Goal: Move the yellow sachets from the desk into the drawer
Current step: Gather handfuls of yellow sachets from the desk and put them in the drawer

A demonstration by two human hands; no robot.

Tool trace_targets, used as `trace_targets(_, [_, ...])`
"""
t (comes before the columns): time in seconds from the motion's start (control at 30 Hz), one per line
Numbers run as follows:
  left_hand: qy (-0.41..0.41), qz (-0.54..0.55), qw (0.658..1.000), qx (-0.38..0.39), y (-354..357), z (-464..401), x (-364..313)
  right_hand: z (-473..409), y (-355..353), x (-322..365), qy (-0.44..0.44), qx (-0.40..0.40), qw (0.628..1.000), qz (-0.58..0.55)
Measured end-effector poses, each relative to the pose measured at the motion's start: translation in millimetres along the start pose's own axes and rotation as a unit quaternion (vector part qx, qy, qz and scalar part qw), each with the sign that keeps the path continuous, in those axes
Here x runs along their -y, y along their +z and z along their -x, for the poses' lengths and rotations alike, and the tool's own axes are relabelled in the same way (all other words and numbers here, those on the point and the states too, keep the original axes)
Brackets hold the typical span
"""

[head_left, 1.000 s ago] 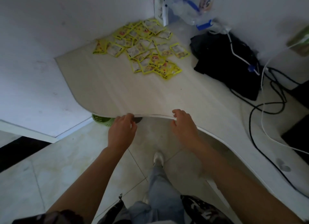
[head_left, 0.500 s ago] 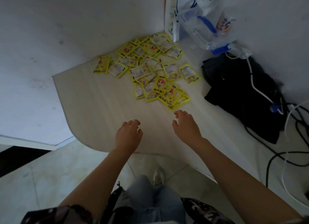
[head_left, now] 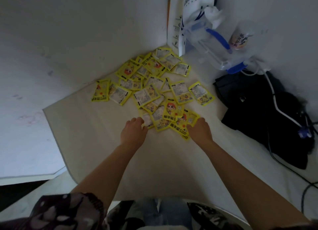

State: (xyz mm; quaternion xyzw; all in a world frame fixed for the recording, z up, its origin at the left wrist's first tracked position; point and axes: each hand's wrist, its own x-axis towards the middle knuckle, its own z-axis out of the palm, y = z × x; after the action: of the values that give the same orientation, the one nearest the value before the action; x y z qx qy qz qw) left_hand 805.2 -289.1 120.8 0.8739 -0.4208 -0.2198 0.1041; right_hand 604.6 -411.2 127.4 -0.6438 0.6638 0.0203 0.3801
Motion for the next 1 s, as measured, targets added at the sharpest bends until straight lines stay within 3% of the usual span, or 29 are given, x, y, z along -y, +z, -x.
trace_targets(0.13, [0.004, -0.003, 1.000, 0.008, -12, -38, 1, -14, 5, 14, 0.098, 0.004, 0.994, -0.038])
trace_targets(0.3, [0.034, -0.019, 0.999, 0.028, -20, -81, -6, -22, 12, 23, 0.142, 0.003, 0.989, -0.041])
trace_targets(0.67, [0.056, -0.047, 0.994, 0.076, -22, -140, -32, -37, 17, 27, 0.152, -0.014, 0.988, 0.003])
trace_targets(1.0, [0.046, -0.057, 0.996, 0.055, -3, -122, -21, -46, 2, 21, 0.123, -0.026, 0.991, -0.038])
